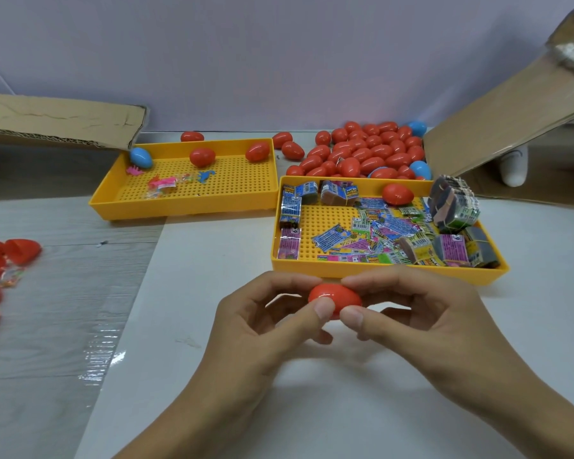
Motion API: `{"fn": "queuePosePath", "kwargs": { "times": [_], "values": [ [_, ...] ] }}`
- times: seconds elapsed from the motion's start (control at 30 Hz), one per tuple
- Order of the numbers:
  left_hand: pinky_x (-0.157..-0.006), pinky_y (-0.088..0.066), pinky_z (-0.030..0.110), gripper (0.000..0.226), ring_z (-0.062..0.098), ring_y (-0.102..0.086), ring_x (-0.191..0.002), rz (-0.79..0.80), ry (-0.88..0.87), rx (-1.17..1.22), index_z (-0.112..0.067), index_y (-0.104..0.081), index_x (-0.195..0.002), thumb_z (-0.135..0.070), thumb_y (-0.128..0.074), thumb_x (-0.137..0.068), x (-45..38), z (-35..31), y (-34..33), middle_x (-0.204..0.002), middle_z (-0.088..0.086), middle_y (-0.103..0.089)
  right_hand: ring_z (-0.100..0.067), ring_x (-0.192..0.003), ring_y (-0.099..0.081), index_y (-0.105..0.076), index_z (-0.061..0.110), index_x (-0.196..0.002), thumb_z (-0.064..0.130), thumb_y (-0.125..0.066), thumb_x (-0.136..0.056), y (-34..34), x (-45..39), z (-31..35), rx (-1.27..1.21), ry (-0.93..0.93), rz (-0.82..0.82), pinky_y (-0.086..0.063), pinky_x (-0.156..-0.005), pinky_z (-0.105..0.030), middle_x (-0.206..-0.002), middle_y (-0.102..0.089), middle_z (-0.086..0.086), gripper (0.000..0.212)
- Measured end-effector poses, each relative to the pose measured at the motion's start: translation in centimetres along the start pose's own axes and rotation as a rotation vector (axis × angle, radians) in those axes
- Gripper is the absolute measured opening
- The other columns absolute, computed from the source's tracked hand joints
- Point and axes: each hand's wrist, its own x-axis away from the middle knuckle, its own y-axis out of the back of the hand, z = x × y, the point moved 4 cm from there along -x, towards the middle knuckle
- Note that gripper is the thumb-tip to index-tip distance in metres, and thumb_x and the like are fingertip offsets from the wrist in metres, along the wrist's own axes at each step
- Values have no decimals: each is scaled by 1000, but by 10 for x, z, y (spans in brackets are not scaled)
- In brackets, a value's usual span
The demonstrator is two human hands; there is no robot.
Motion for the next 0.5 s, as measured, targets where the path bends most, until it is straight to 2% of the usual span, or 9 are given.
{"fn": "queuePosePath", "kwargs": {
  "times": [0.1, 0.27, 0.4, 0.5],
  "values": [
    [-63, -55, 28, 28, 22, -66, -64, -19, 14, 9, -13, -75, -92, -32, -81, -72, 0, 1, 0, -77, 12, -72, -19, -81, -72, -78, 25, -95, 34, -80, -69, -1, 0, 0, -22, -27, 3, -59, -61, -28, -92, -76, -3, 28],
    [-66, -57, 29, 29, 24, -70, -70, -15, 29, 20, -13, -75, -93, -32, -81, -72, 0, 2, 0, -84, 15, -74, -20, -81, -72, -78, 24, -95, 32, -81, -69, -1, -1, 0, -29, -22, 5, -57, -60, -27, -92, -76, -4, 27],
    [-78, -58, 30, 30, 28, -74, -89, 11, 14, 19, -18, -74, -97, -24, -82, -69, 0, 4, 1, -98, 14, -76, -20, -90, -72, -76, 27, -96, 22, -83, -71, 0, -1, -3, -1, 19, 27, -60, -69, -31, -96, -75, 0, 27],
    [-78, -59, 30, 32, 26, -73, -90, -7, -24, -2, -20, -75, -96, -24, -83, -65, 0, 3, 1, -99, 12, -76, -19, -97, -69, -75, 28, -100, 27, -83, -75, 5, -3, 0, 112, 108, 22, -58, -75, -26, -101, -73, 4, 27]
  ]
}}
